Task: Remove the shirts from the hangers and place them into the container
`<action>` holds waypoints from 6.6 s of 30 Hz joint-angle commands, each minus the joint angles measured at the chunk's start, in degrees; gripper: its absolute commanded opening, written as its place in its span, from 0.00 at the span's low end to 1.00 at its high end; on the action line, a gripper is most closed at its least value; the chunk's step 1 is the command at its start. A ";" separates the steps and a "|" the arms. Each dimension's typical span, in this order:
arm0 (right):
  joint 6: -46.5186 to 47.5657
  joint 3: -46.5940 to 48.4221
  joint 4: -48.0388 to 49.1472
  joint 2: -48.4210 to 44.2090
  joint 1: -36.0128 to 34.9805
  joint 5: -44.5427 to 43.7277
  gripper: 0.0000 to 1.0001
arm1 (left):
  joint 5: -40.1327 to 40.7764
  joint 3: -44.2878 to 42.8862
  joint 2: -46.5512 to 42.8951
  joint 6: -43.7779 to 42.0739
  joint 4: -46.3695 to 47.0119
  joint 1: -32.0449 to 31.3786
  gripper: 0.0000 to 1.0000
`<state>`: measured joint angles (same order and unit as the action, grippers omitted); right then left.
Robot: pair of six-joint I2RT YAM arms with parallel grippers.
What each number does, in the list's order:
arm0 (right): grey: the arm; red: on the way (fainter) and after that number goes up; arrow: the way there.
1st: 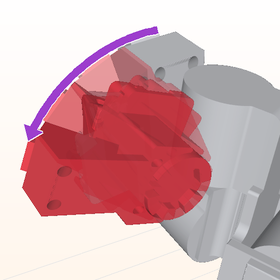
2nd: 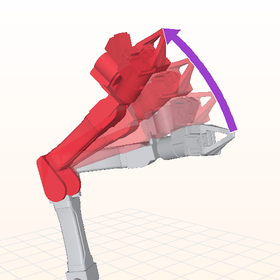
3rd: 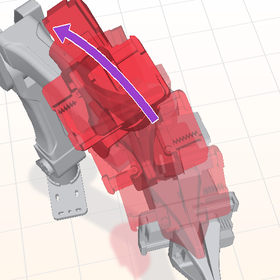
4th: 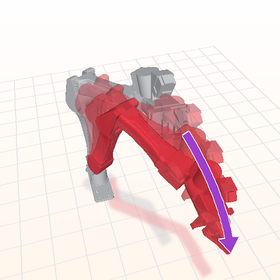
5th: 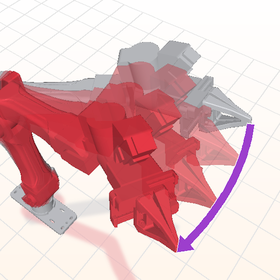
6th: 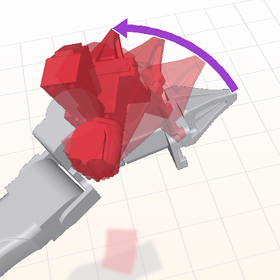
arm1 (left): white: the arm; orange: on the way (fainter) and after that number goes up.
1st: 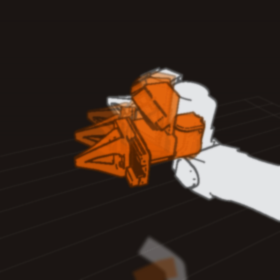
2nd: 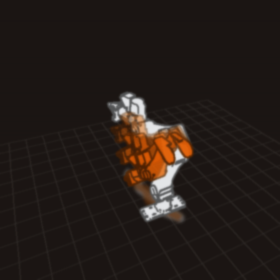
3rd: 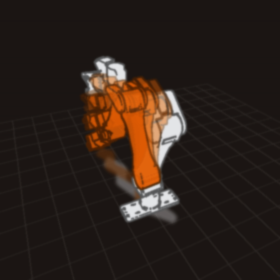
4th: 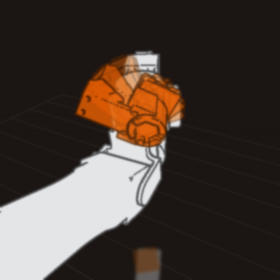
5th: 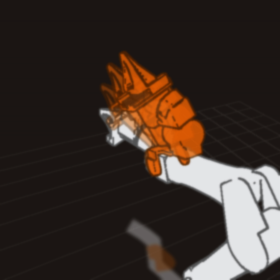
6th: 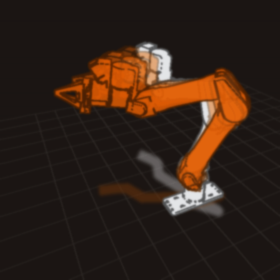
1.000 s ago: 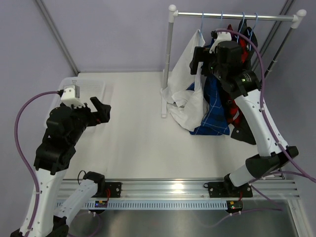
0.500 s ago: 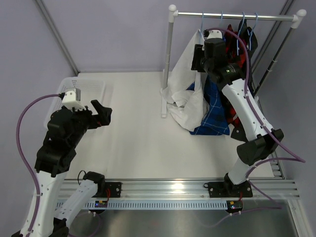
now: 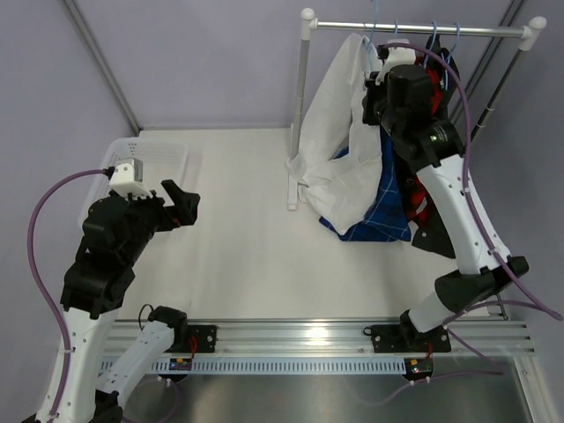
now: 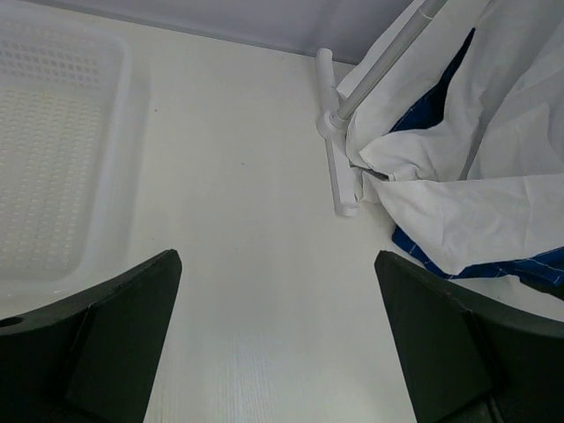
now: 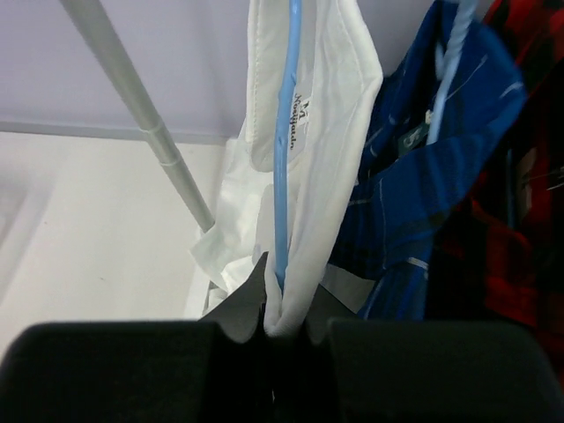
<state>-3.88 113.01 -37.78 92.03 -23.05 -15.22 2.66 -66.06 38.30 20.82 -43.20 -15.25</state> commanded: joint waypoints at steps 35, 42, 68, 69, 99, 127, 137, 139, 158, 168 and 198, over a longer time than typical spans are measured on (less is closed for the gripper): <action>2.49 -0.78 -8.38 -32.35 -0.95 55.01 0.00 | -11.10 -31.58 23.31 -1.74 9.80 -14.46 0.99; -4.73 3.79 6.39 -27.79 -0.95 58.90 0.00 | -4.42 -31.41 19.10 -3.06 9.89 -14.46 0.99; -6.84 -29.79 19.59 -17.50 -16.85 37.11 0.00 | 1.03 -28.17 30.95 2.20 15.16 -22.46 0.98; -6.84 -29.52 19.50 -17.50 -16.85 36.93 0.00 | 2.51 -27.81 31.04 2.38 15.16 -22.63 0.98; -7.01 -26.79 15.99 -15.38 -21.78 30.53 0.34 | 14.30 -32.11 36.93 -5.87 17.97 -26.06 0.00; -31.44 -21.36 6.76 -14.17 -26.08 7.14 0.80 | 42.87 -32.55 43.79 -2.71 21.05 -28.61 0.00; -40.93 -13.79 -1.15 -5.73 -27.22 -4.54 0.76 | 43.57 -29.21 40.45 -2.27 21.23 -29.67 0.00; -42.52 -13.08 -1.77 -5.20 -27.23 -6.13 0.75 | 43.66 -28.86 40.10 -2.27 21.14 -29.93 0.00; -45.96 -14.48 -1.15 -5.35 -27.31 -13.86 0.00 | 48.84 -25.26 37.37 -8.58 25.26 -31.51 0.00; -39.19 -21.07 -6.25 -14.86 -21.87 -15.02 0.00 | 47.18 -19.11 32.01 -10.36 26.33 -28.88 0.00; -23.28 -19.06 -13.72 -19.61 -1.04 10.82 0.00 | 41.47 -7.33 19.88 -17.12 25.27 -21.32 0.00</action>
<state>-31.35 90.98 -44.82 75.24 -30.26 2.72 30.55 -74.24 63.11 12.53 -14.98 -41.85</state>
